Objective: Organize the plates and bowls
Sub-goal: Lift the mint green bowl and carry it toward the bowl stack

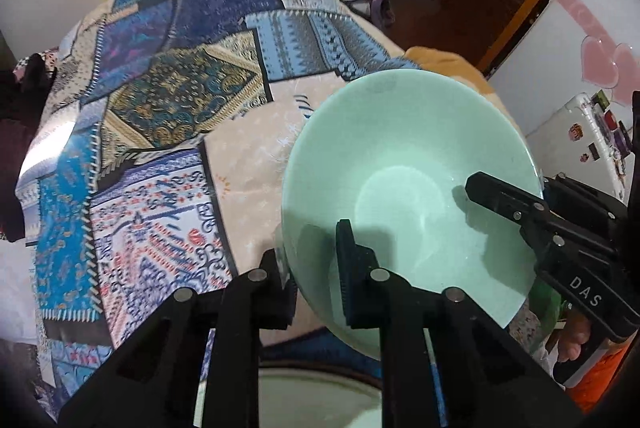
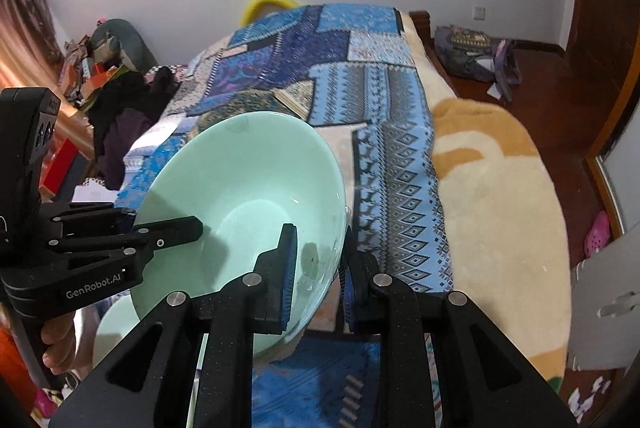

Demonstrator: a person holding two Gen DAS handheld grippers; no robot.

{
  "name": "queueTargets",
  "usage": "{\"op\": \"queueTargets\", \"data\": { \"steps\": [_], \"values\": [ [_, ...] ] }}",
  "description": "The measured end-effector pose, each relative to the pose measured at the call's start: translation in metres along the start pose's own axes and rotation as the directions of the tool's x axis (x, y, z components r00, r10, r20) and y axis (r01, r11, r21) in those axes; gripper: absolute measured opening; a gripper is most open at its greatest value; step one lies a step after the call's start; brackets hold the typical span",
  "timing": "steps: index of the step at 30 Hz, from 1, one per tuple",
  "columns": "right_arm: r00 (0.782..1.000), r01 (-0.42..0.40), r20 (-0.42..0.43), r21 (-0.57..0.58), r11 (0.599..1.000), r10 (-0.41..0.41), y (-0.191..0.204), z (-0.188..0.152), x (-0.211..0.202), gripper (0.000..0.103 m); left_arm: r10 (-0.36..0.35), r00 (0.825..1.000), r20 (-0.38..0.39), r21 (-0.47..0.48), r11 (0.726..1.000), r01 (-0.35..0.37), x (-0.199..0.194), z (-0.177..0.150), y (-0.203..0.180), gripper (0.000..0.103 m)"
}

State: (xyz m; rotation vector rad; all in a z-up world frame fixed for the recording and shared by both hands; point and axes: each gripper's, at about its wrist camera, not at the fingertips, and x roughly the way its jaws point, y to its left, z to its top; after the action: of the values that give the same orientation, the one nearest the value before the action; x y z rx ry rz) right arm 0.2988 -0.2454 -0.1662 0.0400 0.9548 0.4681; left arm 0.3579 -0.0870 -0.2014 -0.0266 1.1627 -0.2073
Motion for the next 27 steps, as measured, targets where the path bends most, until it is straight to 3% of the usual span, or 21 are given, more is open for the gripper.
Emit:
{"op": "queueTargets", "data": {
  "steps": [12, 27],
  "values": [
    [0.998, -0.024, 0.058, -0.073, 0.997, 0.028, 0.054, -0.012, -0.044, 0.018, 0.01, 0.993, 0.119, -0.024, 1.0, -0.007, -0.091, -0.041, 0.008, 0.017],
    [0.994, -0.088, 0.048, -0.148, 0.985, 0.096, 0.127, -0.032, -0.046, 0.018, 0.044, 0.977, 0.209, -0.092, 0.995, -0.025, -0.159, -0.106, 0.058, 0.016]
  ]
}}
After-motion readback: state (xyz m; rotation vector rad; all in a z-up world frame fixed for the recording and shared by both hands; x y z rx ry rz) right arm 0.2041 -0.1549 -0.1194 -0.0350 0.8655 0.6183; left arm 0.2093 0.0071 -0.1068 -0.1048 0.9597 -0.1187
